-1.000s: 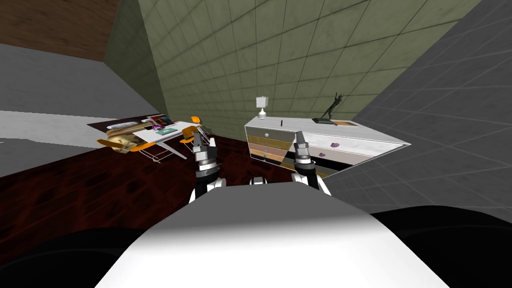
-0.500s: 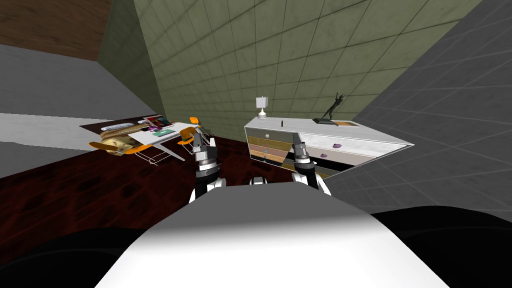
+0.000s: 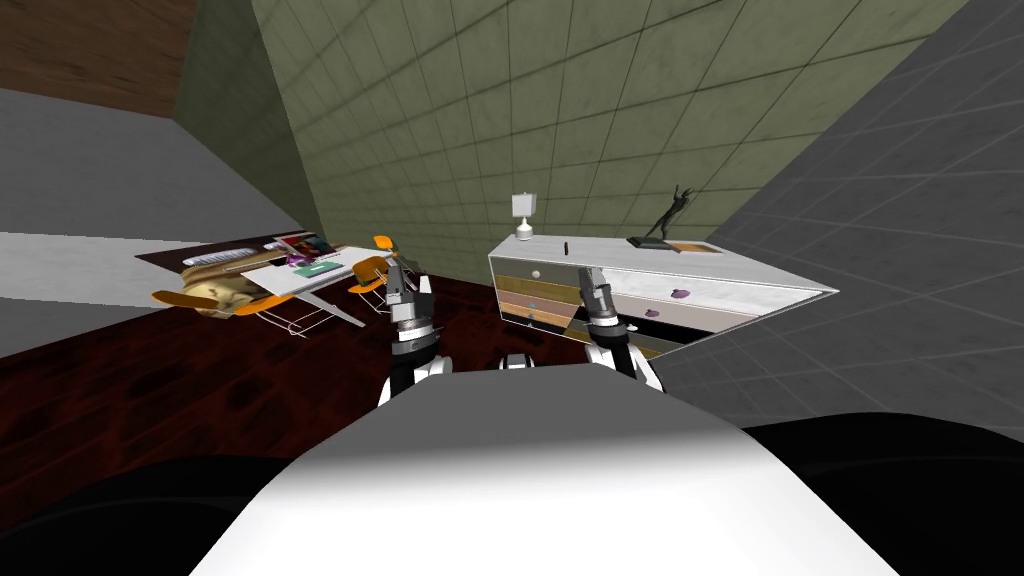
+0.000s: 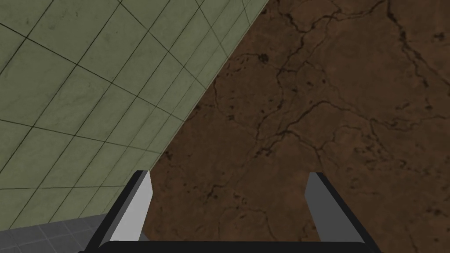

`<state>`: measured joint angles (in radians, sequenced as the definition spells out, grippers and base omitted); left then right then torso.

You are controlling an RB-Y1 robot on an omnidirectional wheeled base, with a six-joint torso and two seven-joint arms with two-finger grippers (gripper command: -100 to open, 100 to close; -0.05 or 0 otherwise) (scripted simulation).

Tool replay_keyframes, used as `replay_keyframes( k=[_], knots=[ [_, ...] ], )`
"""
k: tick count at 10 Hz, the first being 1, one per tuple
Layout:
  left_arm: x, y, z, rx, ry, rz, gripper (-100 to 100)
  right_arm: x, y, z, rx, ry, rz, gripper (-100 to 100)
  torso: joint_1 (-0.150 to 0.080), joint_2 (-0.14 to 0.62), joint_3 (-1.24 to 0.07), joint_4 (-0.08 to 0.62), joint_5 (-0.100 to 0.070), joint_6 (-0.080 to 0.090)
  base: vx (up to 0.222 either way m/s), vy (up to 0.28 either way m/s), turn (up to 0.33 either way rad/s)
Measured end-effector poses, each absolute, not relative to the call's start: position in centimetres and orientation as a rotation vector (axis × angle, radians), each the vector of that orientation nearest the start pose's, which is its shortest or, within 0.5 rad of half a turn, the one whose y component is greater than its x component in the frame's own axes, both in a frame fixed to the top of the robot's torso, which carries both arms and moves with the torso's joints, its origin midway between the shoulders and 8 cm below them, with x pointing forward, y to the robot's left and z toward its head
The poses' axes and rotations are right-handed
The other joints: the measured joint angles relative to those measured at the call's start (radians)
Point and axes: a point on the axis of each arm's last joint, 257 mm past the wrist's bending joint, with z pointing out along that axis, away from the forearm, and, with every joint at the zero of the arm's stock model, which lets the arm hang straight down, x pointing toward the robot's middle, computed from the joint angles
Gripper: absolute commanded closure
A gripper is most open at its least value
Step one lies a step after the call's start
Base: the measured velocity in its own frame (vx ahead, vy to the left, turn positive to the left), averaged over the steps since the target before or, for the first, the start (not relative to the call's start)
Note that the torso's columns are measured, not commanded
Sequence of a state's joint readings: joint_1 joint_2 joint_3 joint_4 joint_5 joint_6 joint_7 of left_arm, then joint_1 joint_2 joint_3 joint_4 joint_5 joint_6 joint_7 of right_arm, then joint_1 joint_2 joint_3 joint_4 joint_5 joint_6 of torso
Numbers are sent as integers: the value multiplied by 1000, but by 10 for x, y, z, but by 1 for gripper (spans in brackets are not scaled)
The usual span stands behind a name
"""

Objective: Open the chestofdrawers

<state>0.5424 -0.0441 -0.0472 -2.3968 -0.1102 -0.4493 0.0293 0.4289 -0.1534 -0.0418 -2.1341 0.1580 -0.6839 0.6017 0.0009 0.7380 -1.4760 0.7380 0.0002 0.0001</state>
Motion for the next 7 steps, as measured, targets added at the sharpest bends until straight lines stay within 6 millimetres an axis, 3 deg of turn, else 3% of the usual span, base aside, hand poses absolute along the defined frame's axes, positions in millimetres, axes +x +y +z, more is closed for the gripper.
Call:
replay_keyframes(
  k=[7],
  knots=[
    [329, 260, 53, -617, 610, -1290, 0, 358, -251, -4, -27, 821, 432, -100, 0, -2, -1, -1, 0, 0, 68, 40, -38]
  ],
)
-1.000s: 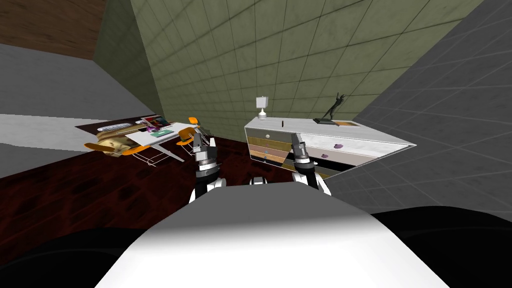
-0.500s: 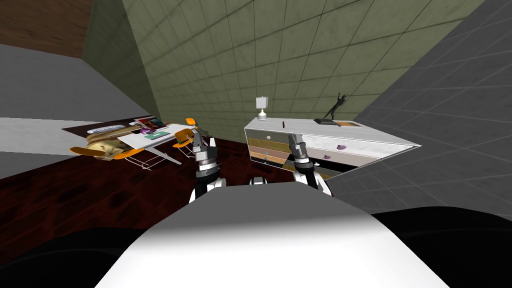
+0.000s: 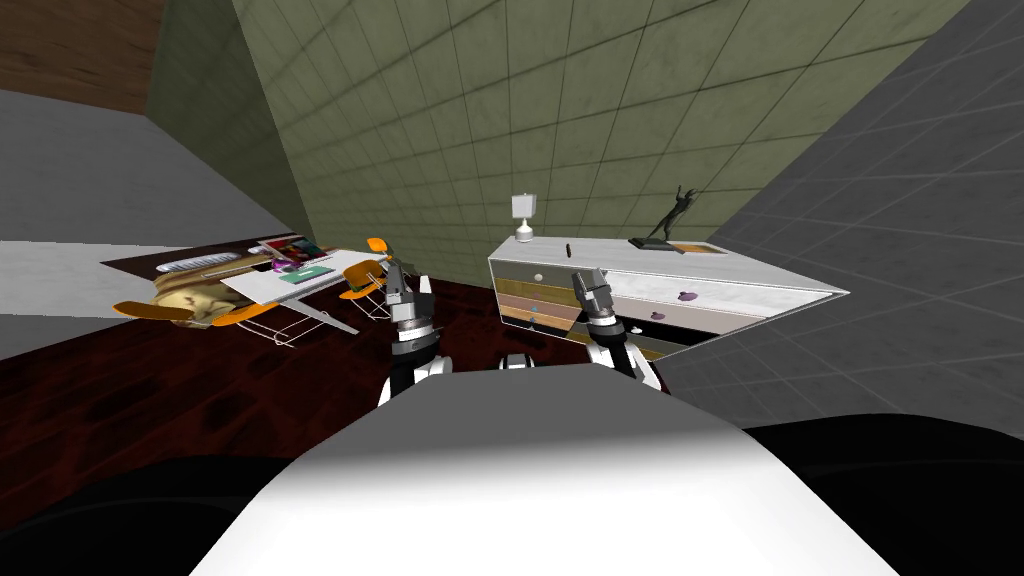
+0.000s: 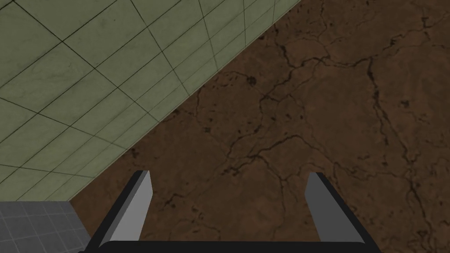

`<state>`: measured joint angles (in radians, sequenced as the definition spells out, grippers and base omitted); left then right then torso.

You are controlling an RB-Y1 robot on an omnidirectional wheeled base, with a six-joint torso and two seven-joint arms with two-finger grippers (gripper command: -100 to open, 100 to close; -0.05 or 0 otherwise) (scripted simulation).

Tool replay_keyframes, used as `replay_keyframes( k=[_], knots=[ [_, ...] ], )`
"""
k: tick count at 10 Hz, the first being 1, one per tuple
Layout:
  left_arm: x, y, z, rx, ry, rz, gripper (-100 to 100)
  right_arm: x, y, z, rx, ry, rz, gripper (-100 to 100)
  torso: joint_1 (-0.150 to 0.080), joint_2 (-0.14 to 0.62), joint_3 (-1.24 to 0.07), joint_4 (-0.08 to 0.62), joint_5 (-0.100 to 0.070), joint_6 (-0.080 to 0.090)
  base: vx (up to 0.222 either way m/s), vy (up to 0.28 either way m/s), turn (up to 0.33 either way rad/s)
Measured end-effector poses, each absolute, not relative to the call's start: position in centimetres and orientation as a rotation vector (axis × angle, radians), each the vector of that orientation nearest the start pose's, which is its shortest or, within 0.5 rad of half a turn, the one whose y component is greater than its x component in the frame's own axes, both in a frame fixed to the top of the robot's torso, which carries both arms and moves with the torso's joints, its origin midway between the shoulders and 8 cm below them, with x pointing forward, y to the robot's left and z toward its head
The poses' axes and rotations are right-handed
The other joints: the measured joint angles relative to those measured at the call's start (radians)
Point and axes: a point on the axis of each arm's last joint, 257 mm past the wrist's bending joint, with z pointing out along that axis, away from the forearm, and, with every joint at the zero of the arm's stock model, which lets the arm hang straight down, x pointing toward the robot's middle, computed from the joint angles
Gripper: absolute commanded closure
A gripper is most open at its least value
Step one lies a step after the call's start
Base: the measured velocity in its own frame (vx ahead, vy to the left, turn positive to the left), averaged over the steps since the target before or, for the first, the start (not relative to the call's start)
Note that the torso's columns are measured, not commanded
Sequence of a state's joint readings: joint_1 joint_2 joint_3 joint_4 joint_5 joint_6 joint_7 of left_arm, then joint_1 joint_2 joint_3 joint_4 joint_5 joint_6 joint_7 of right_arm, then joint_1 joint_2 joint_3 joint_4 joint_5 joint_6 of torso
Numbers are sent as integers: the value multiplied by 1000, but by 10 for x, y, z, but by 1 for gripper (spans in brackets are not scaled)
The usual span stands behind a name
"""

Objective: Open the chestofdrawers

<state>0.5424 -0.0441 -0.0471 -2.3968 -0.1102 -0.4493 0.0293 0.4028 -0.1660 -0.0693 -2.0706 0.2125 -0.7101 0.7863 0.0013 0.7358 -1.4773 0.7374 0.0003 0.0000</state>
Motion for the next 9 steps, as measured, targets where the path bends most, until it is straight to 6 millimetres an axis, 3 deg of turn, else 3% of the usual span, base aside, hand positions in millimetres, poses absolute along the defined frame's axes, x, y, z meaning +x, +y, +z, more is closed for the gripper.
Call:
replay_keyframes(
  k=[9],
  knots=[
    [329, 259, 53, -617, 610, -1290, 0, 370, -258, -30, -185, 855, 141, -100, -3, 4, 2, 1, -1, 0, 69, 41, -40]
  ],
)
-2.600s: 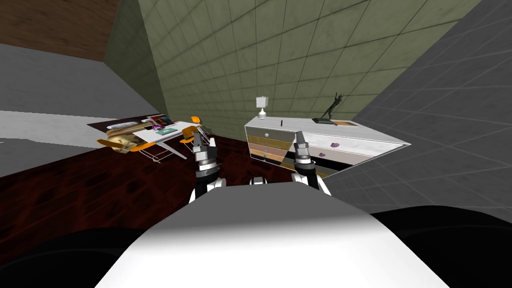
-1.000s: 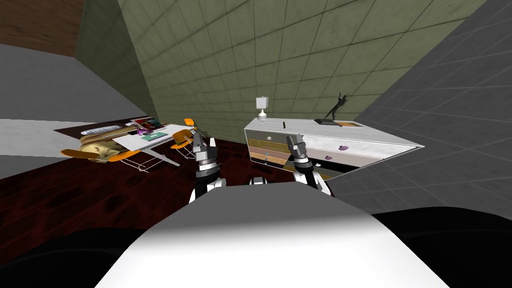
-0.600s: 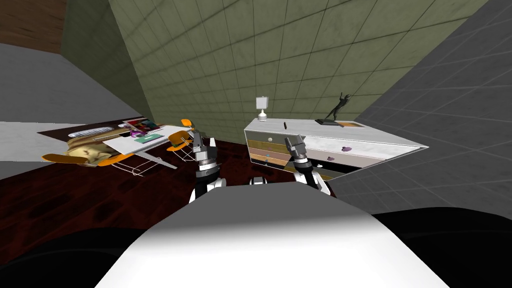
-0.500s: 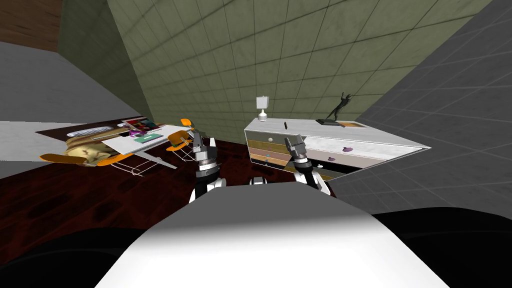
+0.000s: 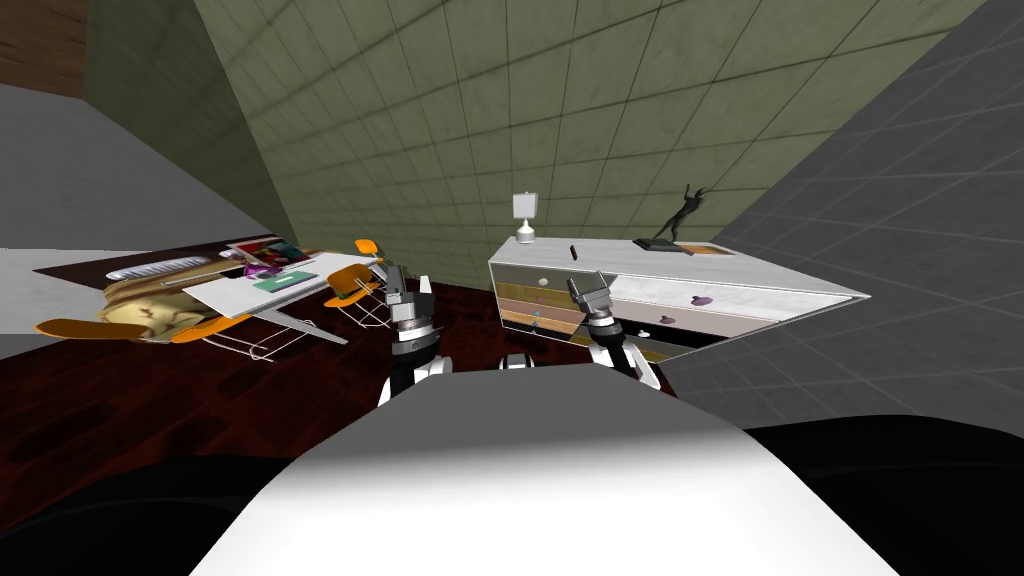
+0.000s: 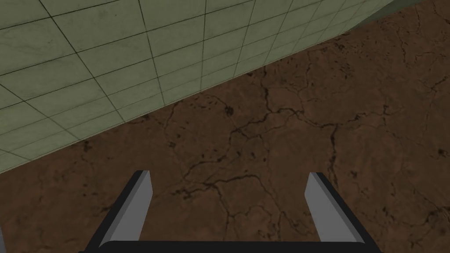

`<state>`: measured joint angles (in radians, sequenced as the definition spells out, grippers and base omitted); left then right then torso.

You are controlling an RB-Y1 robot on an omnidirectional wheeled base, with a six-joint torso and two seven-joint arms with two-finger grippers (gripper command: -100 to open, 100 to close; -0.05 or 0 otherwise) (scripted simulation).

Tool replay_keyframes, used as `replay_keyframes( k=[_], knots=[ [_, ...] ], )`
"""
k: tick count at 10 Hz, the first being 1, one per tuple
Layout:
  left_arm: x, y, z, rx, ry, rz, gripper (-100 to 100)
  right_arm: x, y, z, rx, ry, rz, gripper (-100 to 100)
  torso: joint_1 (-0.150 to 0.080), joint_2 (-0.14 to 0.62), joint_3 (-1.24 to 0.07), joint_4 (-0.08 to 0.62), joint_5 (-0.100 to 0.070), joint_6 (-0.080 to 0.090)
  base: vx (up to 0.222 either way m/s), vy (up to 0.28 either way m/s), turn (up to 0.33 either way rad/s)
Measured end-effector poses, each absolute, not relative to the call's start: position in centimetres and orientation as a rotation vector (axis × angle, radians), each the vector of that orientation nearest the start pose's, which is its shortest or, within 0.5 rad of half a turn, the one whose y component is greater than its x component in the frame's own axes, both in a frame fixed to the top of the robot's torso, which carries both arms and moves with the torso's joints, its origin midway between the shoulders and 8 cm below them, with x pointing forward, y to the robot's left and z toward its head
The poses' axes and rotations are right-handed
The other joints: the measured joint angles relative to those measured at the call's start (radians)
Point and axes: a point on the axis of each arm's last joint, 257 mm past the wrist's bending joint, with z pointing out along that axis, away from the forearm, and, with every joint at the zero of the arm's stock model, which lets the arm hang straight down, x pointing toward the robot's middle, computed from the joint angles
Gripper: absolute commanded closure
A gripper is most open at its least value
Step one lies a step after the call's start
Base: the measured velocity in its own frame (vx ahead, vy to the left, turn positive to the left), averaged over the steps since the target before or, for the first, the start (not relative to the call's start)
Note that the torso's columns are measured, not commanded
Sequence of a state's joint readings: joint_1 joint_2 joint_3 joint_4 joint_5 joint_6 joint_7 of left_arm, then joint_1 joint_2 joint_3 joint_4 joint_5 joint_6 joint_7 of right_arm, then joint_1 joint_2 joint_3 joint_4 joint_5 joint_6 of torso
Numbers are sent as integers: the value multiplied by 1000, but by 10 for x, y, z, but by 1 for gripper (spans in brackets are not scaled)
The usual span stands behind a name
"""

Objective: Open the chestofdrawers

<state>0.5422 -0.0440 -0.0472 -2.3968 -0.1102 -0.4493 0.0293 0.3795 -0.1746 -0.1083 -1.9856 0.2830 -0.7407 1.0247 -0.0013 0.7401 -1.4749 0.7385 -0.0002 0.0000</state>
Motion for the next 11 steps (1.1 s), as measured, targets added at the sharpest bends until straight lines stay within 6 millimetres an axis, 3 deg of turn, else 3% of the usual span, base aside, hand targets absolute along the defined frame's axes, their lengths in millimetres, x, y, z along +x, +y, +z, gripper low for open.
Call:
replay_keyframes(
  k=[11],
  knots=[
    [329, 259, 53, -617, 610, -1290, 0, 387, -278, -85, -394, 920, -229, -100, 1, -2, -1, 0, 0, 0, 84, 51, -52]
  ],
)
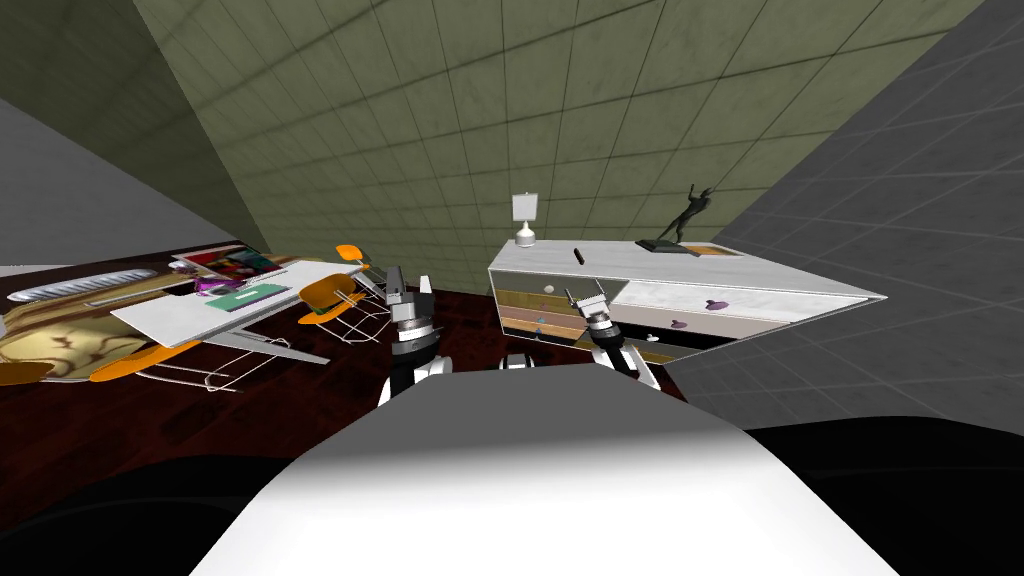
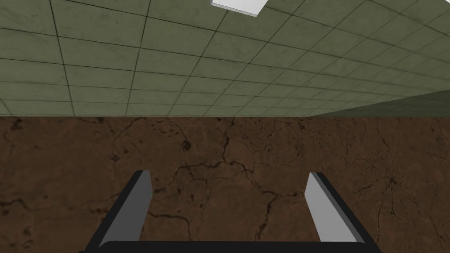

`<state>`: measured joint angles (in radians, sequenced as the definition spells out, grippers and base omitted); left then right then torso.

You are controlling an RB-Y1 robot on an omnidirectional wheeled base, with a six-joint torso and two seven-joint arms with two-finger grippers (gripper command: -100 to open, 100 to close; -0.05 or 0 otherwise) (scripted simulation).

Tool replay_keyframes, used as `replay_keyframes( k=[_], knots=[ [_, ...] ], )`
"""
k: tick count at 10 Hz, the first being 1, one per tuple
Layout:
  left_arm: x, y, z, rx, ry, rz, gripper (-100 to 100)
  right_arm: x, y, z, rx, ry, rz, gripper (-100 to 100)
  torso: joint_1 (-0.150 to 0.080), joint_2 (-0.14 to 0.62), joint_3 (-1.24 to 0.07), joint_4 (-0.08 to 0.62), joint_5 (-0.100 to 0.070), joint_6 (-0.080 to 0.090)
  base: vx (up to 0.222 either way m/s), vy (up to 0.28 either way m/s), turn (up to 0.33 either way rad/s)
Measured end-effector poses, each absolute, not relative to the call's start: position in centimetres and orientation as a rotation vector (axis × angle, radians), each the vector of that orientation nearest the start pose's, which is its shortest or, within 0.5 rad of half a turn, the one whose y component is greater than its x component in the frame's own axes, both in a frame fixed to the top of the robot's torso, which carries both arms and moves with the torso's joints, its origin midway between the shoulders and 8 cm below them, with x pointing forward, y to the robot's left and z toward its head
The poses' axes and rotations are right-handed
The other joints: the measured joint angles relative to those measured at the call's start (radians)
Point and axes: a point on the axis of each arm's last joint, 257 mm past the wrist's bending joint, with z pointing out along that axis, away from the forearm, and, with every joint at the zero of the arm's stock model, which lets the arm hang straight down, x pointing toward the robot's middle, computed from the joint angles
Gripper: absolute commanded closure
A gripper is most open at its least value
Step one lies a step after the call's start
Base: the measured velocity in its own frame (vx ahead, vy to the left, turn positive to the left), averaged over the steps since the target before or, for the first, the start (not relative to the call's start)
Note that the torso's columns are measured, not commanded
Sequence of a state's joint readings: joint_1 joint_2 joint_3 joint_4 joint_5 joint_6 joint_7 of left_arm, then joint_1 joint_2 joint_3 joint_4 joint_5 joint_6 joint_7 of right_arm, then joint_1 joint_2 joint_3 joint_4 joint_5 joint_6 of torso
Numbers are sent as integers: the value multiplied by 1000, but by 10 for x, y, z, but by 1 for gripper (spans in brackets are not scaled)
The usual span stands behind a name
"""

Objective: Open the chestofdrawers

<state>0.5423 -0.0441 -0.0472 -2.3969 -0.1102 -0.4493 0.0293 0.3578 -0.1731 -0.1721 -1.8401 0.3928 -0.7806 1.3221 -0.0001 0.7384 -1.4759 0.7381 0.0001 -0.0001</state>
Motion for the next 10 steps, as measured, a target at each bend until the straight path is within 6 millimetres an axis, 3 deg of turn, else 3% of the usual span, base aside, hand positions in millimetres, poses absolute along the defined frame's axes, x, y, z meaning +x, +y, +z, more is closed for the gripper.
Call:
replay_keyframes(
  k=[10],
  knots=[
    [329, 259, 53, -617, 610, -1290, 0, 395, -304, -146, -590, 994, -539, -100, -1, -1, 0, 0, -1, 0, 78, 49, -49]
  ],
)
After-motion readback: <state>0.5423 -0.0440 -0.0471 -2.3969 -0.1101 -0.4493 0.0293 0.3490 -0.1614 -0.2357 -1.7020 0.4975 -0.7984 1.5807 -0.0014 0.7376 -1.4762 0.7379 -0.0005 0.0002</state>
